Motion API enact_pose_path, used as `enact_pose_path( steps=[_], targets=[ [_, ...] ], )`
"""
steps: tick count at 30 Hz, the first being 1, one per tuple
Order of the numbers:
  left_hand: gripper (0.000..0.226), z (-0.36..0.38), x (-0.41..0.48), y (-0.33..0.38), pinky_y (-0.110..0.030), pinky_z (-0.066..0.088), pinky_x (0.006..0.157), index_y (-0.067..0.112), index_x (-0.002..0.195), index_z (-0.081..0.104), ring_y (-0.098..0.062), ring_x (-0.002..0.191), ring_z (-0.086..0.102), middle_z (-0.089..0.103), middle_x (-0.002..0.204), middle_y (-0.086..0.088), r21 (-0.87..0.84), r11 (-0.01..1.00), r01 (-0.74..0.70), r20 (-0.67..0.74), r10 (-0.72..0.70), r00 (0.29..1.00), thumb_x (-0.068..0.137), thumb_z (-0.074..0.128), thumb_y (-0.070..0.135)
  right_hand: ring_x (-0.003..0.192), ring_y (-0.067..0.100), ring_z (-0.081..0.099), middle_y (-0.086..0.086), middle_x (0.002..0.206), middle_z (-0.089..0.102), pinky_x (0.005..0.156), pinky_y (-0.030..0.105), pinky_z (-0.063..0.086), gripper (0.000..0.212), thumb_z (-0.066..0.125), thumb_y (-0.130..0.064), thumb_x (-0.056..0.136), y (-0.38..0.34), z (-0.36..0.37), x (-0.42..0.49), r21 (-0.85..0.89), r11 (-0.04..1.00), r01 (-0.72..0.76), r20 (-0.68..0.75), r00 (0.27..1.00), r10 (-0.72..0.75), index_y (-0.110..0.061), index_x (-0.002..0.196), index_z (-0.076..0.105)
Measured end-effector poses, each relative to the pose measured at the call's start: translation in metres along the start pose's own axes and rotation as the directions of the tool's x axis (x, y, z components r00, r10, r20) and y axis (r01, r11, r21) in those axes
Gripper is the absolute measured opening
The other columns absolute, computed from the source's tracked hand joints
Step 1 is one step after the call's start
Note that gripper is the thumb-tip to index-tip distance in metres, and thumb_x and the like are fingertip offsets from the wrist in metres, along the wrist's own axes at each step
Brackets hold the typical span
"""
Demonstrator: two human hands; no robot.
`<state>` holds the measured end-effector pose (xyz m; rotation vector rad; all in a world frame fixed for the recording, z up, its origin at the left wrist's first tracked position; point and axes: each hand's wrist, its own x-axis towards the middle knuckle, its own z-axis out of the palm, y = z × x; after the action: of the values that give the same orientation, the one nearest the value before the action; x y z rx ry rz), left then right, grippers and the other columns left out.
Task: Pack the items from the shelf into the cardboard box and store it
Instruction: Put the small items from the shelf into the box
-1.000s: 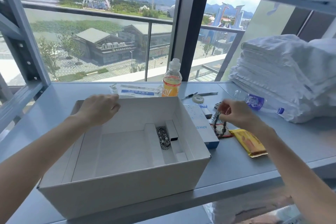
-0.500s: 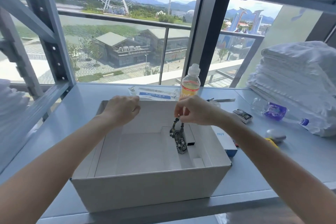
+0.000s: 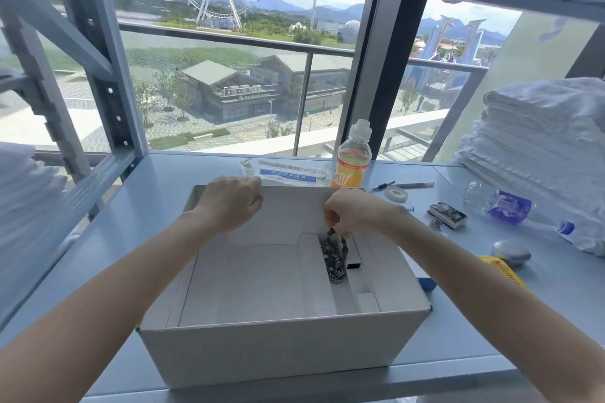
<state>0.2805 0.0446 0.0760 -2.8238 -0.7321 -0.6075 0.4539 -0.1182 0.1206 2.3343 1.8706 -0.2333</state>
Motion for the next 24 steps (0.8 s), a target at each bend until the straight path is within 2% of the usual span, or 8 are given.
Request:
enact_pose_path(
  steps=[3,7,10,13,17,22,24],
  targets=[
    [0.019,-0.001,0.0,0.001,-0.031,0.029,0.066,0.011,0.09,0.049,-0.031,0.084,0.06,0.066,0.093,-0.011,-0.01,1.0,0.008,0.011,-0.008,1.0,0.09,0.042,0.029,0.093,0.023,0.062,0.004,0.101,0.065,0.077,0.029,0.051,0.023,0.053,0.002,0.08,0.0,0.008,0.007,0.007,1.0,-0.024,-0.054,0.998,0.025,-0.009,0.093,0.068],
    [0.02,0.0,0.0,0.001,-0.031,0.028,0.067,0.011,0.092,0.05,-0.03,0.087,0.061,0.066,0.095,-0.01,-0.006,1.0,0.013,0.017,-0.013,1.0,0.091,0.042,0.029,0.099,0.027,0.061,0.008,0.114,0.061,0.085,0.031,0.049,0.03,0.046,0.005,0.085,0.001,0.014,0.008,0.042,0.997,-0.061,-0.077,0.995,0.065,-0.009,0.102,0.067],
    [0.019,0.0,0.001,0.001,-0.031,0.028,0.066,0.011,0.091,0.049,-0.03,0.087,0.061,0.066,0.094,-0.01,-0.01,1.0,0.015,0.017,-0.015,1.0,0.091,0.042,0.029,0.096,0.028,0.062,0.007,0.112,0.063,0.083,0.033,0.051,0.027,0.049,0.0,0.085,0.0,0.017,0.003,0.043,0.998,-0.049,-0.043,0.998,0.051,-0.012,0.096,0.07],
    [0.018,-0.001,0.0,0.001,-0.031,0.028,0.065,0.012,0.089,0.048,-0.031,0.085,0.06,0.066,0.092,-0.01,-0.014,1.0,0.013,0.012,-0.013,1.0,0.091,0.042,0.029,0.091,0.03,0.063,0.006,0.11,0.063,0.073,0.03,0.05,0.026,0.052,-0.004,0.082,-0.003,0.022,-0.002,-0.015,0.999,-0.048,0.034,0.998,0.049,-0.017,0.093,0.073],
    [0.019,-0.001,-0.001,0.001,-0.032,0.029,0.065,0.011,0.09,0.048,-0.031,0.086,0.061,0.066,0.093,-0.01,0.001,1.0,0.012,0.008,-0.012,1.0,0.091,0.043,0.029,0.094,0.032,0.063,0.011,0.111,0.064,0.082,0.035,0.054,0.029,0.051,0.0,0.082,-0.001,0.026,0.0,-0.017,0.999,-0.05,0.101,0.994,0.052,-0.011,0.098,0.072],
    [0.019,-0.003,0.0,0.0,-0.031,0.03,0.065,0.011,0.091,0.048,-0.031,0.085,0.061,0.066,0.094,-0.01,-0.001,1.0,0.014,0.029,-0.014,0.999,0.091,0.043,0.029,0.102,0.018,0.062,0.002,0.108,0.07,0.08,0.025,0.049,0.025,0.06,-0.009,0.083,-0.005,0.026,0.004,0.034,0.997,0.064,0.33,0.941,-0.072,-0.016,0.103,0.073],
    [0.02,-0.007,0.0,0.0,-0.03,0.03,0.063,0.011,0.091,0.047,-0.03,0.083,0.059,0.065,0.094,-0.009,-0.007,1.0,0.014,0.043,-0.013,0.999,0.092,0.043,0.03,0.103,0.019,0.061,0.003,0.111,0.069,0.082,0.027,0.049,0.027,0.059,-0.008,0.084,-0.005,0.025,0.002,0.028,0.997,0.076,0.317,0.945,-0.081,-0.016,0.106,0.071]
  ],
)
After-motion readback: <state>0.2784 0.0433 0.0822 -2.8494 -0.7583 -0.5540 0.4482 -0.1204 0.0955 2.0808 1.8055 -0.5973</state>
